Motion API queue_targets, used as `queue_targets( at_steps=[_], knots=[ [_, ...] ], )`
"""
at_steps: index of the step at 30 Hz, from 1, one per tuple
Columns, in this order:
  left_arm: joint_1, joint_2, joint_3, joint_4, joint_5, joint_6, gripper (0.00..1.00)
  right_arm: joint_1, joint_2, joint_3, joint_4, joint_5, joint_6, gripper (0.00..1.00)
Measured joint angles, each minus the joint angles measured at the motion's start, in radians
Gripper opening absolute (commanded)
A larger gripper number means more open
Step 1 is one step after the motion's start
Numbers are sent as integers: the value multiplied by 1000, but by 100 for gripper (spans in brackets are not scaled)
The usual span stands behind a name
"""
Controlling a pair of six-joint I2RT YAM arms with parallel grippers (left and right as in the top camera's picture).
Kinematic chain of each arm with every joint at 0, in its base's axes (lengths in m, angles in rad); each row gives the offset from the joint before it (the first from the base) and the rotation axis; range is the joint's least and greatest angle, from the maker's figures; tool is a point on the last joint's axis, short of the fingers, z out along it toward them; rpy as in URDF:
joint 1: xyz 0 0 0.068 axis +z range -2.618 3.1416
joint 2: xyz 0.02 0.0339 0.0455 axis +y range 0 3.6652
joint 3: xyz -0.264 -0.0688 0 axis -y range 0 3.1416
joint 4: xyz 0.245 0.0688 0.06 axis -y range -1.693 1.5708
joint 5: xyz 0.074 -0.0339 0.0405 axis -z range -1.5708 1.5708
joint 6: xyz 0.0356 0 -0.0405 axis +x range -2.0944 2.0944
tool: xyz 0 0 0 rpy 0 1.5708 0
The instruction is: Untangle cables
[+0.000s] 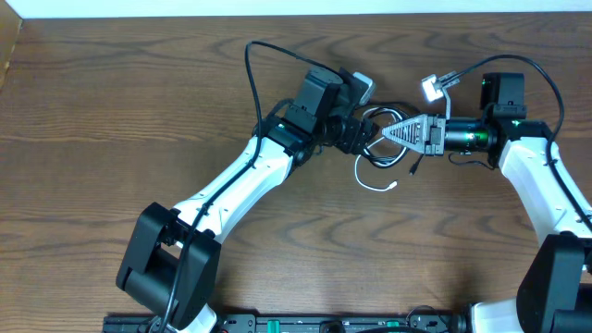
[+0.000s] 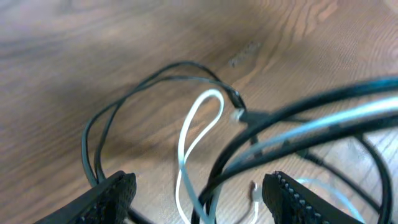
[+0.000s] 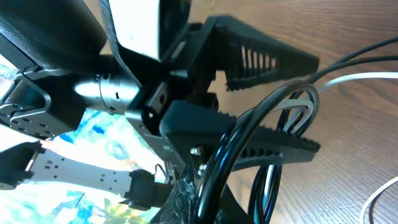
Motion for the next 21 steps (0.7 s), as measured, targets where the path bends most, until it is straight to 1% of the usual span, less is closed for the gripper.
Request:
queue_targets(
  at_steps=[3,5,6,10,12,15,18,21],
  knots=[
    [0,0,0,63,-6,-3,70,39,0,0,-3,-6,0,1],
    [-1,0,0,93,-39,-7,70,69,0,0,-17,-6,0,1],
    [-1,0,0,105,-64,-10,70,77,0,0,-29,-4,0,1],
    [5,0,0,164,-250,-62,70,84,0,0,-116,64,0,1],
    [31,0,0,178,-333,-95,68,85,0,0,-158,119,1,1],
    [93,-1,0,181,-399,-129,66,87,0,0,-219,217,-1,1],
    [167,-23,0,176,-433,-168,66,87,0,0,-262,293,-4,1],
    [210,-66,0,157,-435,-189,66,87,0,0,-265,344,-5,1]
  ],
)
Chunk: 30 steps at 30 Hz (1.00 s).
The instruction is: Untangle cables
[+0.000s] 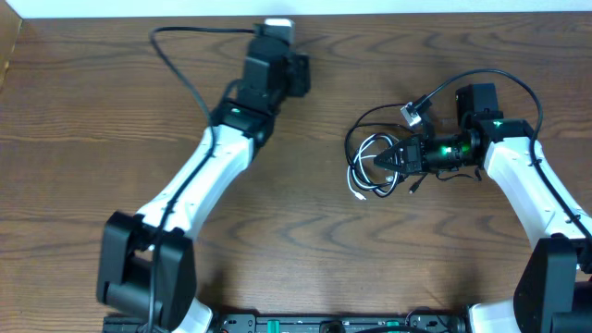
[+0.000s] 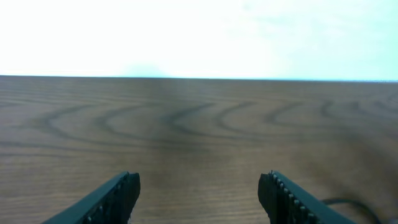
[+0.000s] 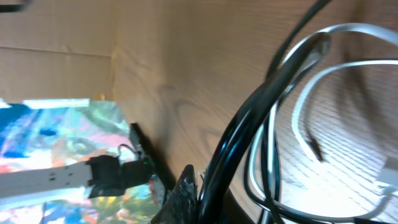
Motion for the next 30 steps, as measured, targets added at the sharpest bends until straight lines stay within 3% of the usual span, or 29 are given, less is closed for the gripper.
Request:
queue_targets(
  at_steps=[3,9,12,17,23,30],
  knots=[
    [6,-41,0,-61,64,-11,67,0,0,0,37,22,1,1],
    [-14,-48,0,-277,362,-12,68,0,0,0,107,-11,11,1],
    [-47,-39,0,-316,438,-6,73,0,0,0,138,-69,15,1],
    [-95,2,0,-305,479,9,75,0,0,0,159,-173,28,1],
    [-146,27,0,-305,495,52,82,0,0,-1,312,-262,132,1],
    [-156,27,0,-269,443,84,82,36,0,-2,500,-390,262,1]
  ],
)
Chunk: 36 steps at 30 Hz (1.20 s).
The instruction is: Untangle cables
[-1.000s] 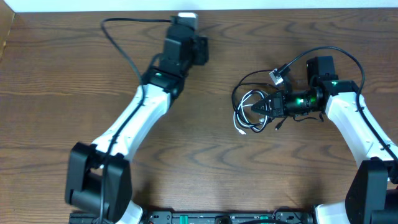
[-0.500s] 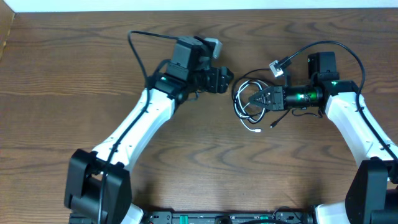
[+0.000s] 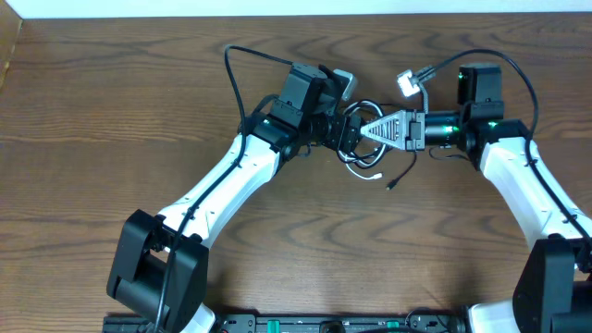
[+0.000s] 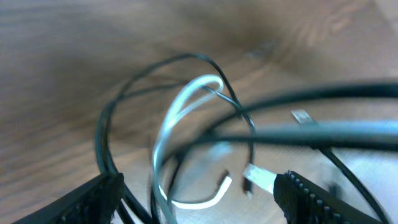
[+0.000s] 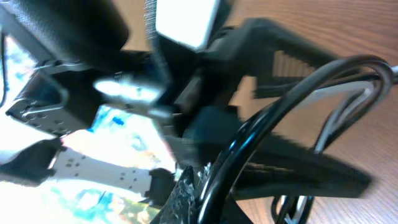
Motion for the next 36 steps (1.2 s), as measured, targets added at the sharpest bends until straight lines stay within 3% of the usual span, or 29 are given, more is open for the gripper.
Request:
queue_targets(
  at_steps=[13,22,25,28,32,36],
  knots=[
    [46,1,-1,202,-440,-17,82,85,0,0,63,-112,63,1],
    [232,2,-1,226,-578,-87,82,130,0,2,-121,-82,-10,1],
    [253,2,-1,225,-589,-92,82,133,0,3,-282,46,-56,1],
    [250,2,-1,222,-594,-93,82,133,0,3,-409,294,-80,1],
    [248,3,-1,159,-593,-91,82,134,0,3,-434,598,-58,1],
    [247,5,-3,-72,-570,-91,82,134,0,3,-394,850,9,1]
  ],
)
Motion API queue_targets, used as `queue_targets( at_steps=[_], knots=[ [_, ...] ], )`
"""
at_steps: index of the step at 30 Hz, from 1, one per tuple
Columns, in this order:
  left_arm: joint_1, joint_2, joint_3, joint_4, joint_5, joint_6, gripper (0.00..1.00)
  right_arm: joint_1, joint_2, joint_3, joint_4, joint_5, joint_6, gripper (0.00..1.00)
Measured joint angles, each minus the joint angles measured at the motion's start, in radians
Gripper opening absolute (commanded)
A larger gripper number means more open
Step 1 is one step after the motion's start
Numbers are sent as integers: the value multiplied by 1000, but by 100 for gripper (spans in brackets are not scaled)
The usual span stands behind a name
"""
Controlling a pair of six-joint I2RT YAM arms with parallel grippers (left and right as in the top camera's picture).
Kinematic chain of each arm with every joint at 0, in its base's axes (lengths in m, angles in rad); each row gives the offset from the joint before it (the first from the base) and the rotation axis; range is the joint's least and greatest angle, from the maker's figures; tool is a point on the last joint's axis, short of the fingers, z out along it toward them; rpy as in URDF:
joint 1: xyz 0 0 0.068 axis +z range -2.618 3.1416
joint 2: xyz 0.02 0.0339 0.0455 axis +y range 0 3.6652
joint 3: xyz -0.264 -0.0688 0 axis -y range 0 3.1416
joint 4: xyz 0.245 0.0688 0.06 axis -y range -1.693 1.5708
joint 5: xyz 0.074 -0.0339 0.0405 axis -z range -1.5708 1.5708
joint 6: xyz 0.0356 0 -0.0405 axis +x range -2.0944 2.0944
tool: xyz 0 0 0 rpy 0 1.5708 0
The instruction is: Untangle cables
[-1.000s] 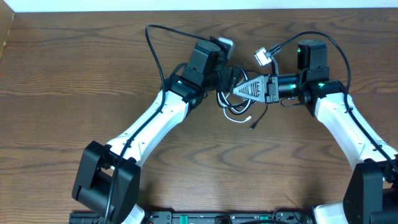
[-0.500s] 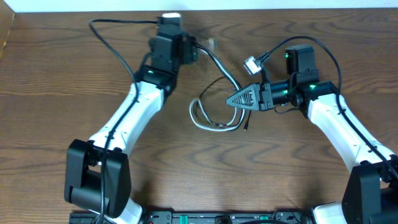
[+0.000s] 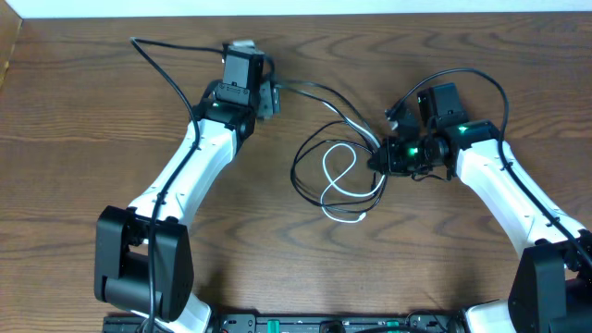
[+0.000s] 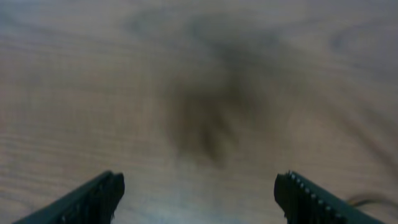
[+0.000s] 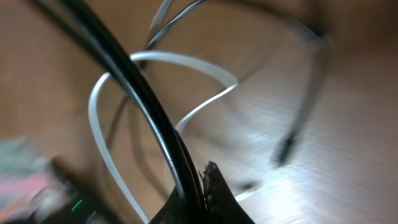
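The cables lie in loose loops mid-table: a black cable point(image 3: 298, 171) and a white cable point(image 3: 340, 176) whose free end points toward the front. My right gripper point(image 3: 379, 159) is at the loops' right side, shut on the black cable point(image 5: 134, 87), with the white cable point(image 5: 186, 62) curving behind it. A dark strand point(image 3: 324, 97) runs from there toward my left gripper point(image 3: 268, 95) at the back. In the left wrist view that gripper point(image 4: 199, 193) is open, with only blurred wood between its fingers.
The wooden table point(image 3: 92, 139) ends at a white strip along the far edge. A cardboard edge point(image 3: 7, 46) shows at the back left corner. Each arm's own black lead arcs above its wrist.
My left gripper has gone from the tangle beside the right gripper to the back left. The cables now lie in wider loops, with one strand drawn out toward the left gripper. The right gripper is still shut.
At first both grippers met at the bunched cables. Then the left one was open at the far edge while the right held the bundle. Then the left was back in the tangle. Now it is away again and the loops are spread wider.
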Motion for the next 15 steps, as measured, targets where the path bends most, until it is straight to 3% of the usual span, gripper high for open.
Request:
queue_targets(
  at_steps=[5,6,7,15],
  knots=[
    [0,3,-3,-220,34,39,89,0,0,0,79,121,40,1],
    [0,4,-3,-234,33,61,97,0,0,0,86,135,46,1],
    [0,4,-3,-238,30,72,98,-1,0,0,87,140,47,1],
    [1,4,12,-249,-5,229,98,-45,74,0,37,143,54,1]
  ],
)
